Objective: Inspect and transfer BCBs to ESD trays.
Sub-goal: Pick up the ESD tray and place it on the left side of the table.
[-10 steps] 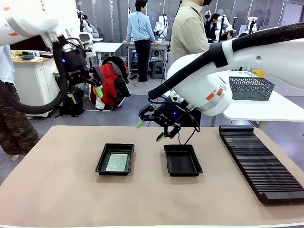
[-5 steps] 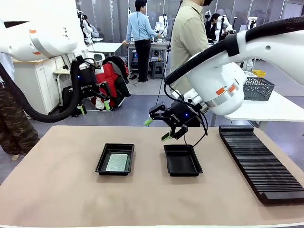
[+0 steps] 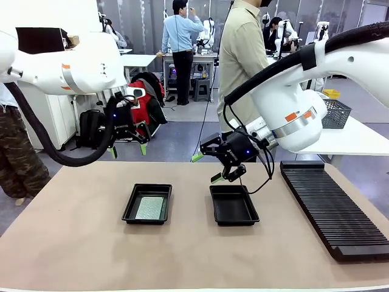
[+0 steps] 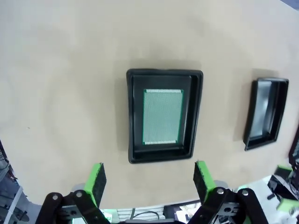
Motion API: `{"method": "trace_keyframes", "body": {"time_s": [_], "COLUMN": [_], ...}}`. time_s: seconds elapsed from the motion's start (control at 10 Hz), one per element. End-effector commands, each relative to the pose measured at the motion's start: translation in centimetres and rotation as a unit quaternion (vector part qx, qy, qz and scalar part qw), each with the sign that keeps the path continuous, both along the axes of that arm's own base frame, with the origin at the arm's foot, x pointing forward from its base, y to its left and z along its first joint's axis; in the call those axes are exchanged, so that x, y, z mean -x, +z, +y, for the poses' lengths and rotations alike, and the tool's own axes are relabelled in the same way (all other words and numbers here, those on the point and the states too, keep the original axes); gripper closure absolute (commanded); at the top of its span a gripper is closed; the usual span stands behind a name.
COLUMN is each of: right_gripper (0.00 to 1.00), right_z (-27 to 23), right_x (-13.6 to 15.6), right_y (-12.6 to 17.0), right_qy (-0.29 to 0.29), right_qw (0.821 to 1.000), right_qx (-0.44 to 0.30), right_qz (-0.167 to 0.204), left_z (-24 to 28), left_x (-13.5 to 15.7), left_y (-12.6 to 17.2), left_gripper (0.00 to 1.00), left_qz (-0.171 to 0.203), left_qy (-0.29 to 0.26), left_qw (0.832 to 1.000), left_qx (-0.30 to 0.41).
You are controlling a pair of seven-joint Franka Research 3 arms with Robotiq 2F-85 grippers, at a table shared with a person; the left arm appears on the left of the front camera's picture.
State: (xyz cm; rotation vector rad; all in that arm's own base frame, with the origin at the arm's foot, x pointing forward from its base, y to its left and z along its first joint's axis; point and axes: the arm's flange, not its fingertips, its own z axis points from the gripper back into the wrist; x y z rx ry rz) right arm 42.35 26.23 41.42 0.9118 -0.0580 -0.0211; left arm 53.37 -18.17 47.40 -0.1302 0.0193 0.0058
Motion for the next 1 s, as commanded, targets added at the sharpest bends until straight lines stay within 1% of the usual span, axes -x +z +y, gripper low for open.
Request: {"method": "trace_keyframes", "body": {"time_s": [0.0, 0.3, 0.4, 0.6, 0.8, 0.9], "right_gripper": [0.00, 0.00, 0.00, 0.00, 0.00, 0.00], "right_z": [0.4, 0.4, 0.4, 0.4, 0.4, 0.4], "right_x": [0.0, 0.0, 0.0, 0.0, 0.0, 0.0], "right_y": [0.4, 0.4, 0.4, 0.4, 0.4, 0.4], "right_qy": [-0.001, -0.001, -0.001, -0.001, -0.001, -0.001], "right_qw": [1.000, 1.000, 1.000, 1.000, 1.000, 1.000], "right_qx": [0.008, 0.008, 0.008, 0.008, 0.008, 0.008], "right_qz": [-0.001, -0.001, -0.001, -0.001, -0.001, -0.001], "left_z": [-0.8, -1.7, -1.9, -2.4, -3.1, -3.1], "left_x": [0.0, -0.3, -0.2, 0.2, 0.3, 0.3], "left_y": [-1.6, -5.0, -5.9, -8.1, -11.1, -12.0], "left_gripper": [0.00, 0.00, 0.00, 0.00, 0.00, 0.00], "left_qz": [-0.019, -0.020, -0.028, -0.029, -0.031, -0.037], "left_qy": [0.016, 0.019, 0.024, 0.025, 0.017, 0.016], "left_qw": [0.999, 0.999, 0.998, 0.998, 0.999, 0.999], "left_qx": [-0.028, -0.042, -0.046, -0.041, -0.035, -0.031]}}
